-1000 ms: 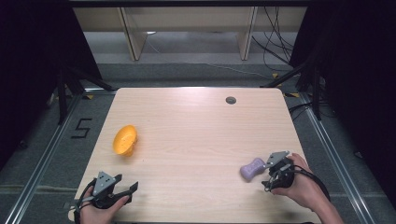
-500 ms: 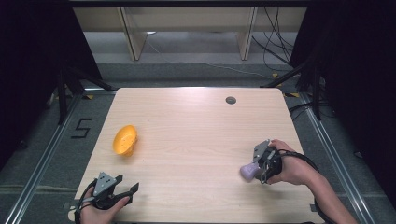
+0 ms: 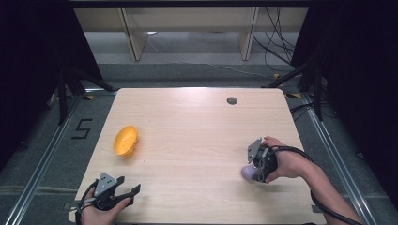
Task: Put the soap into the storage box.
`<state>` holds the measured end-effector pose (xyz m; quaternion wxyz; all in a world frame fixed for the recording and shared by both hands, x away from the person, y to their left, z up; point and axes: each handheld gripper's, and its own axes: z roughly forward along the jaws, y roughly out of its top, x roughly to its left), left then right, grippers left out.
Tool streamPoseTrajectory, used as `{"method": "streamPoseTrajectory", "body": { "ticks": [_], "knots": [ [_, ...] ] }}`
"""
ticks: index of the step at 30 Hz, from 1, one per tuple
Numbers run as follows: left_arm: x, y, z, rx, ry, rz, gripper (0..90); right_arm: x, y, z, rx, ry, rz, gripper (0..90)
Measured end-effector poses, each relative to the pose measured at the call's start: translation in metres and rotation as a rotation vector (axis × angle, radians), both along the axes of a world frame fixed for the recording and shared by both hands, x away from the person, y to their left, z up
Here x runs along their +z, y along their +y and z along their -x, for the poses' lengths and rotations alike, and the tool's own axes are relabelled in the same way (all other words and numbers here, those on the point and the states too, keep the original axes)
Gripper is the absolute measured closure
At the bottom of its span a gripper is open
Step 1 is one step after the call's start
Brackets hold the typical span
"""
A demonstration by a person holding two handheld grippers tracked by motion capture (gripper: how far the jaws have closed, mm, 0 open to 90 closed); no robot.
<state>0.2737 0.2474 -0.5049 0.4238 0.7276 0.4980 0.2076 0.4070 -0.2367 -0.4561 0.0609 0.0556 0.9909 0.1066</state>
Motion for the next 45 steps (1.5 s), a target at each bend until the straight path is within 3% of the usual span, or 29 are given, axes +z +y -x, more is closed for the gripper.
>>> {"method": "streamPoseTrajectory", "body": {
  "ticks": [2, 4, 5, 7, 8, 9, 11, 12, 13, 15, 16, 17, 20, 22, 23, 24, 25, 34, 36, 37, 38, 40, 45],
  "knots": [
    [0.000, 0.000, 0.000, -0.005, -0.002, -0.008, 28.5, -0.002, 0.003, 0.000, -0.009, 0.018, 0.023, 21.7],
    [0.000, 0.000, 0.000, -0.010, -0.004, -0.008, 28.5, -0.005, 0.005, -0.003, 0.046, 0.014, 0.023, 20.4],
    [0.000, 0.000, 0.000, -0.009, -0.004, -0.008, 28.5, -0.006, 0.005, -0.002, 0.023, 0.018, 0.033, 20.3],
    [0.000, 0.000, 0.000, -0.010, -0.001, -0.008, 28.5, -0.006, 0.005, -0.005, 0.045, 0.004, 0.050, 19.9],
    [0.000, 0.000, 0.000, -0.010, -0.003, -0.006, 28.5, -0.007, 0.005, -0.002, -0.010, 0.012, 0.065, 19.5],
    [0.000, 0.000, 0.000, -0.011, -0.003, -0.008, 28.5, -0.008, 0.006, -0.003, -0.005, 0.011, 0.068, 18.7],
    [0.000, -0.001, 0.000, -0.005, 0.001, -0.002, 28.5, -0.011, 0.008, -0.006, 0.060, 0.016, 0.042, 18.3],
    [0.000, -0.001, 0.000, -0.006, -0.002, -0.010, 28.5, -0.012, 0.008, -0.005, 0.026, 0.027, 0.047, 18.9],
    [0.000, -0.001, 0.000, -0.013, -0.004, -0.007, 28.5, -0.012, 0.008, -0.005, 0.025, 0.029, 0.055, 20.6],
    [0.000, -0.001, 0.000, -0.015, -0.004, -0.008, 28.5, -0.015, 0.008, -0.009, 0.073, 0.018, 0.082, 23.0],
    [0.000, -0.001, 0.000, -0.014, -0.003, -0.007, 28.5, -0.018, 0.008, -0.007, 0.039, 0.042, 0.087, 24.1],
    [0.000, -0.001, 0.000, -0.013, -0.002, -0.006, 28.5, -0.019, 0.007, -0.009, 0.049, 0.037, 0.106, 26.5],
    [0.000, 0.000, 0.000, -0.011, -0.002, -0.007, 28.5, -0.019, 0.006, -0.009, -0.003, 0.044, 0.125, 35.6],
    [0.000, -0.001, 0.000, -0.004, -0.002, -0.008, 28.5, -0.019, 0.005, -0.010, -0.037, 0.060, 0.102, 39.1],
    [0.000, -0.001, 0.000, -0.004, -0.001, -0.009, 28.5, -0.017, 0.004, -0.009, -0.081, 0.059, 0.118, 42.6],
    [0.000, -0.001, 0.000, -0.009, -0.003, -0.008, 28.5, -0.017, 0.004, -0.011, -0.062, 0.068, 0.111, 46.0],
    [0.000, -0.001, 0.000, -0.008, -0.002, -0.008, 28.5, -0.017, 0.004, -0.011, -0.092, 0.073, 0.111, 48.2],
    [0.000, -0.001, 0.000, -0.010, -0.003, -0.007, 28.5, -0.017, 0.004, -0.011, -0.208, 0.089, 0.089, 50.0],
    [0.000, -0.001, 0.000, -0.010, -0.001, -0.008, 28.5, -0.017, 0.003, -0.012, -0.203, 0.087, 0.073, 50.0],
    [0.000, -0.001, 0.000, -0.010, 0.000, -0.010, 28.6, -0.017, 0.004, -0.010, -0.239, 0.094, 0.076, 50.1],
    [0.000, -0.001, 0.000, -0.010, 0.000, -0.010, 28.6, -0.016, 0.004, -0.009, -0.259, 0.113, 0.057, 50.0],
    [0.000, -0.001, 0.000, -0.011, -0.002, -0.010, 28.6, -0.016, 0.003, -0.009, -0.286, 0.091, 0.057, 50.1],
    [0.000, -0.002, 0.000, -0.014, -0.003, -0.011, 28.6, -0.014, 0.003, -0.009, -0.356, 0.106, -0.001, 50.2]
  ]
}}
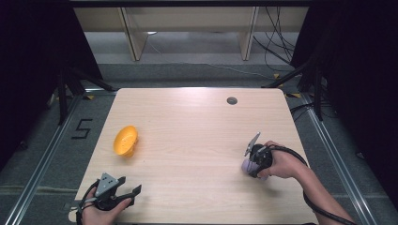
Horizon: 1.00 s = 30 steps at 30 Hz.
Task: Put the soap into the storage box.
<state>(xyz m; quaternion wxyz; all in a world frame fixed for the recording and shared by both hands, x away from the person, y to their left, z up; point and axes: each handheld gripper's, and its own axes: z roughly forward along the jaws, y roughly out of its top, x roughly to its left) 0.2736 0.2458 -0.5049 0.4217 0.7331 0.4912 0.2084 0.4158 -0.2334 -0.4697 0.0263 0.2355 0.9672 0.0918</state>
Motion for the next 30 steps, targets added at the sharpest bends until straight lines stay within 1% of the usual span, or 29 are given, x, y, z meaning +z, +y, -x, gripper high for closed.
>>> {"method": "streamPoseTrajectory", "body": {
  "ticks": [3, 4, 5, 6, 7, 8, 9, 10, 12, 14, 15, 16, 17, 18, 20, 21, 23, 24, 25, 26, 27, 28, 29, 30],
  "knots": [
    [0.000, 0.000, 0.000, 0.003, 0.001, 0.002, 28.7, 0.002, 0.000, 0.001, -0.057, -0.005, -0.012, 50.2],
    [0.000, 0.000, 0.000, 0.003, 0.001, 0.001, 28.7, 0.002, 0.000, 0.001, -0.064, -0.017, -0.029, 50.2],
    [0.000, 0.000, 0.000, 0.003, 0.001, 0.002, 28.7, 0.003, 0.000, 0.002, -0.080, -0.016, -0.039, 50.3],
    [0.000, 0.000, 0.000, 0.003, 0.001, 0.002, 28.7, 0.003, -0.001, 0.002, -0.094, -0.027, -0.051, 50.3],
    [0.000, 0.000, 0.000, 0.001, 0.001, 0.001, 28.7, 0.004, -0.002, 0.001, -0.099, -0.039, -0.052, 50.3],
    [0.000, 0.000, 0.000, 0.000, 0.000, -0.001, 28.7, 0.004, -0.002, 0.001, -0.119, -0.043, -0.056, 50.3],
    [0.000, 0.000, 0.000, 0.003, 0.002, 0.003, 28.7, 0.005, -0.001, 0.003, -0.146, -0.031, -0.075, 50.3],
    [0.000, 0.000, 0.000, 0.001, 0.005, 0.000, 28.7, 0.005, -0.002, 0.003, -0.156, -0.037, -0.088, 50.3],
    [0.000, 0.000, 0.000, 0.003, 0.007, 0.005, 28.7, 0.005, -0.003, 0.003, -0.155, -0.041, -0.100, 50.3],
    [0.000, -0.001, 0.000, 0.008, 0.007, 0.008, 28.7, 0.005, -0.002, 0.005, -0.185, -0.039, -0.109, 50.4],
    [0.000, -0.001, 0.000, 0.007, 0.005, 0.008, 28.7, 0.006, -0.003, 0.004, -0.170, -0.047, -0.114, 50.4],
    [0.000, 0.000, 0.000, -0.002, 0.001, -0.003, 28.7, 0.007, -0.003, 0.005, -0.181, -0.046, -0.118, 50.4],
    [0.000, 0.000, 0.000, -0.002, 0.003, -0.004, 28.7, 0.007, -0.003, 0.006, -0.181, -0.051, -0.131, 50.4],
    [0.000, 0.000, 0.000, 0.000, 0.005, -0.002, 28.8, 0.007, -0.002, 0.007, -0.184, -0.063, -0.134, 50.4],
    [0.000, -0.001, 0.000, -0.001, 0.006, 0.004, 28.8, 0.009, -0.002, 0.009, -0.184, -0.067, -0.153, 50.5],
    [0.000, 0.000, 0.000, -0.005, 0.007, -0.003, 28.8, 0.010, -0.003, 0.009, -0.170, -0.087, -0.166, 50.5],
    [0.000, 0.000, 0.000, -0.006, 0.004, -0.002, 28.8, 0.012, -0.003, 0.012, -0.191, -0.102, -0.189, 50.5],
    [0.000, 0.000, 0.000, -0.005, 0.004, -0.002, 28.8, 0.013, -0.004, 0.012, -0.184, -0.110, -0.198, 50.5],
    [0.000, 0.000, 0.000, -0.006, 0.005, -0.002, 28.8, 0.013, -0.002, 0.015, -0.219, -0.117, -0.202, 50.5],
    [0.000, -0.001, 0.000, -0.004, 0.006, 0.000, 28.8, 0.015, -0.004, 0.015, -0.189, -0.129, -0.218, 50.5],
    [0.000, -0.001, 0.000, -0.005, 0.007, 0.002, 28.8, 0.016, -0.004, 0.015, -0.175, -0.147, -0.223, 50.5],
    [0.000, -0.001, 0.000, -0.004, 0.005, 0.002, 28.8, 0.015, -0.003, 0.017, -0.190, -0.144, -0.236, 50.5],
    [0.000, -0.002, 0.000, -0.003, 0.005, 0.005, 28.8, 0.016, -0.002, 0.018, -0.186, -0.169, -0.239, 50.5],
    [-0.001, -0.002, -0.001, 0.001, 0.009, 0.011, 28.8, 0.016, -0.002, 0.020, -0.181, -0.175, -0.251, 50.5]
  ]
}}
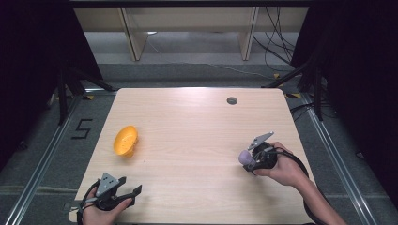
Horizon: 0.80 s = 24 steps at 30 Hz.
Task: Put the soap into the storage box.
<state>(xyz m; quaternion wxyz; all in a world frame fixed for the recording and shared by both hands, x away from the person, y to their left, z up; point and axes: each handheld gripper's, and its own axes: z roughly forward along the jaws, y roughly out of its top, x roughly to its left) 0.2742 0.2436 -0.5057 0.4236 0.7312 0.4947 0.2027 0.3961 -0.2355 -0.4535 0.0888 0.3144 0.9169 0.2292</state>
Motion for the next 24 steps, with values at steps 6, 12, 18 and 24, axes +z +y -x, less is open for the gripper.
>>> {"method": "streamPoseTrajectory", "body": {
  "ticks": [6, 12, 18, 24],
  "knots": [
    [0.000, 0.000, 0.000, -0.002, 0.003, -0.002, 28.9, 0.003, 0.005, 0.009, 0.013, -0.075, -0.019, 50.5],
    [0.000, 0.000, 0.000, -0.004, 0.003, 0.000, 28.8, 0.009, 0.014, 0.020, 0.041, -0.193, -0.024, 50.5],
    [0.001, -0.002, 0.000, -0.008, 0.005, 0.016, 28.8, 0.015, 0.023, 0.030, 0.111, -0.310, 0.031, 50.5],
    [0.014, -0.012, -0.005, -0.055, 0.015, 0.077, 28.8, 0.019, 0.032, 0.043, 0.161, -0.446, 0.087, 50.5]
  ]
}}
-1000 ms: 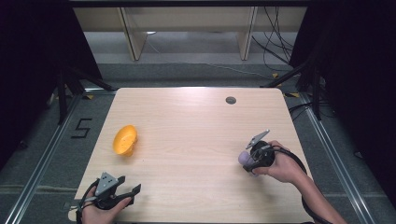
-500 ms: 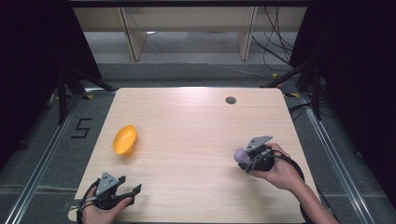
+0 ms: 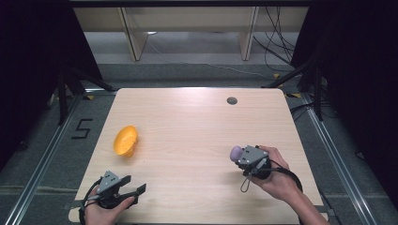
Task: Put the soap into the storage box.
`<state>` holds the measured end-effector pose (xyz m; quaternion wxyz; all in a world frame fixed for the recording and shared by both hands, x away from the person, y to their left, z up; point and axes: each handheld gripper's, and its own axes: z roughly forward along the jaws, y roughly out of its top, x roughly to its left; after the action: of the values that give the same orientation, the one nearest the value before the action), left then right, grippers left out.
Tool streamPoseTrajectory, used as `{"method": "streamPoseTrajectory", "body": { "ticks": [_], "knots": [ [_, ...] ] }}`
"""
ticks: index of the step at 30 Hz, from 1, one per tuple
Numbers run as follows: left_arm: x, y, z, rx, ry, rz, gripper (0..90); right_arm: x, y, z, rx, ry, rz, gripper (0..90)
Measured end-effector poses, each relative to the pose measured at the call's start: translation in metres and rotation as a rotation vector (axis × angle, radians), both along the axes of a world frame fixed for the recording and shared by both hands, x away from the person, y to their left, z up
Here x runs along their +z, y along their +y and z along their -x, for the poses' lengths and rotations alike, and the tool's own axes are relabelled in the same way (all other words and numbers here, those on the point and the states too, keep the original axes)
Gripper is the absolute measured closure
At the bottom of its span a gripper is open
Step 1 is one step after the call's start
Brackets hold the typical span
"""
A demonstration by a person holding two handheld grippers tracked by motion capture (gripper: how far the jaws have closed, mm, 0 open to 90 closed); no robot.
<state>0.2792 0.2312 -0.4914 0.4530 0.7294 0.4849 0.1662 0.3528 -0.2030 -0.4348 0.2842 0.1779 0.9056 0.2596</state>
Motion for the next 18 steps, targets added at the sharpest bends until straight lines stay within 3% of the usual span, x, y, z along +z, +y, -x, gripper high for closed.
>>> {"method": "streamPoseTrajectory", "body": {
  "ticks": [2, 5, 9, 10, 12, 14, 16, 18],
  "knots": [
    [0.010, -0.009, -0.005, -0.030, -0.003, 0.015, 29.1, 0.002, 0.006, 0.009, -0.006, -0.036, 0.013, 50.5],
    [0.027, -0.022, -0.016, -0.092, -0.032, 0.015, 29.4, 0.005, 0.014, 0.017, 0.049, -0.111, 0.041, 50.5],
    [0.053, -0.052, -0.029, -0.168, -0.047, 0.031, 29.4, 0.008, 0.024, 0.028, 0.047, -0.156, 0.048, 50.5],
    [0.060, -0.062, -0.033, -0.213, -0.057, 0.033, 29.3, 0.009, 0.026, 0.028, 0.069, -0.173, 0.059, 50.5],
    [0.064, -0.068, -0.035, -0.226, -0.057, 0.026, 29.3, 0.008, 0.031, 0.033, 0.060, -0.177, 0.058, 50.4],
    [0.076, -0.096, -0.041, -0.310, -0.063, 0.007, 29.2, 0.007, 0.035, 0.034, 0.070, -0.184, 0.066, 50.5],
    [0.080, -0.112, -0.043, -0.358, -0.049, 0.005, 29.1, 0.006, 0.039, 0.035, 0.086, -0.203, 0.074, 50.5],
    [0.082, -0.126, -0.045, -0.385, -0.038, -0.005, 29.1, 0.004, 0.042, 0.038, 0.078, -0.183, 0.070, 50.5]
  ]
}}
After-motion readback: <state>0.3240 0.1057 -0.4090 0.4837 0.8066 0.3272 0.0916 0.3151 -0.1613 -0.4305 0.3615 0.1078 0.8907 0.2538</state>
